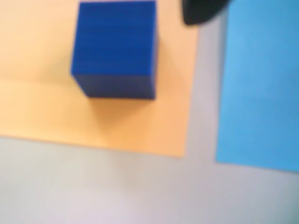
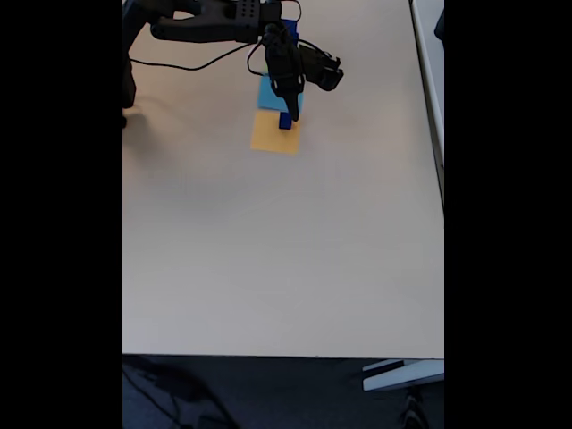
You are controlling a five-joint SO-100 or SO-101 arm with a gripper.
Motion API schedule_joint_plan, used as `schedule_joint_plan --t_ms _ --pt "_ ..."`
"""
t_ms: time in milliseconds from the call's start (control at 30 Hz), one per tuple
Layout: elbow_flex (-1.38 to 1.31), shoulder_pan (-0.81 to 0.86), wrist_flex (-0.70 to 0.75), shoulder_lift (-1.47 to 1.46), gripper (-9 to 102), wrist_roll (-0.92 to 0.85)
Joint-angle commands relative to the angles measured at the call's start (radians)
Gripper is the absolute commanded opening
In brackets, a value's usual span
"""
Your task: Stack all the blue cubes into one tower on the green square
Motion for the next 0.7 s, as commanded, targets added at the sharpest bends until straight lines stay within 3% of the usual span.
schedule_joint_plan --t_ms 0,400,667 --pt "0.023 0.0 -0.054 0.091 23 0.008" --pt "0.232 -0.026 -0.224 0.123 23 0.064" --pt "0.279 0.0 -0.252 0.144 23 0.032"
